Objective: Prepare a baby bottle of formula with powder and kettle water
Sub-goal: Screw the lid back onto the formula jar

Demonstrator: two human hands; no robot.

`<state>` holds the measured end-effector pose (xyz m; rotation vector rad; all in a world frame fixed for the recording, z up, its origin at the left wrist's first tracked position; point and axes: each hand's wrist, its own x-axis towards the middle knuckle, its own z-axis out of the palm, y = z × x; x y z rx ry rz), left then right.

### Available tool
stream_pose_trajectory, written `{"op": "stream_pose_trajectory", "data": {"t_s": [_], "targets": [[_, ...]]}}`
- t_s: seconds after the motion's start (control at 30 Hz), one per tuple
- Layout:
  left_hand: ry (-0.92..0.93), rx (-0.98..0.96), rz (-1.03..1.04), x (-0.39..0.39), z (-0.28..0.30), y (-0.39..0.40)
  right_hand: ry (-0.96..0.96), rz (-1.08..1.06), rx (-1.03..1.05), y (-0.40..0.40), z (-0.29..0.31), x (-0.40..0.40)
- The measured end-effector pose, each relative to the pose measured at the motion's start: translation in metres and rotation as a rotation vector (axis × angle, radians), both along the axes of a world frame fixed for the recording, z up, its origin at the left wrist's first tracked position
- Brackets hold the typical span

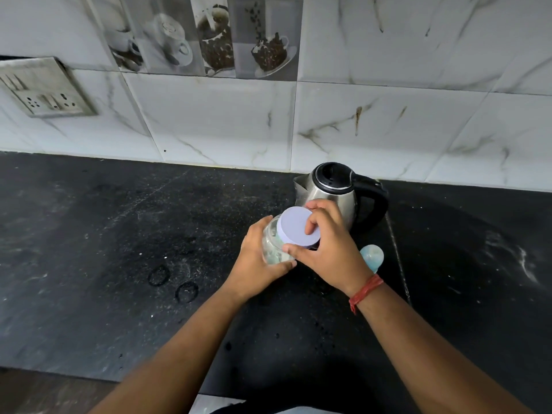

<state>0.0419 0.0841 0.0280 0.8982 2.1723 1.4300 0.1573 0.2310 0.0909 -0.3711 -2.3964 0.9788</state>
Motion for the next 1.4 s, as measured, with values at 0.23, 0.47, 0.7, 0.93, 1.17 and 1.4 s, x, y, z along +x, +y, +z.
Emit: {"op": "stream_pose_trajectory", "data": {"t_s": [0.23, 0.47, 0.7, 0.93, 1.17, 1.4], "targets": [[0.073, 0.031, -0.031, 0.010, 0.021, 0.011, -0.166, 0.143, 0.071, 0.012, 0.011, 0.001], [0.092, 0.004, -0.058, 0.009, 0.038, 0.011, -0.332, 0.238, 0.251, 0.027, 0.030, 0.004], [0.113, 0.019, -0.037, 0.021, 0.041, 0.015, -0.604, 0.059, 0.406, 0.023, 0.051, -0.002], [0.286, 0.002, 0.005, 0.027, 0.039, 0.017, -0.685, -0.059, 0.320, 0.017, 0.057, -0.003], [0.133, 0.002, -0.026, 0.019, 0.042, 0.008, -0.567, 0.353, 0.391, 0.048, 0.071, 0.004], [0.131, -0.008, -0.058, 0.013, 0.050, 0.006, -0.548, 0.175, 0.430, 0.029, 0.054, -0.007]]}}
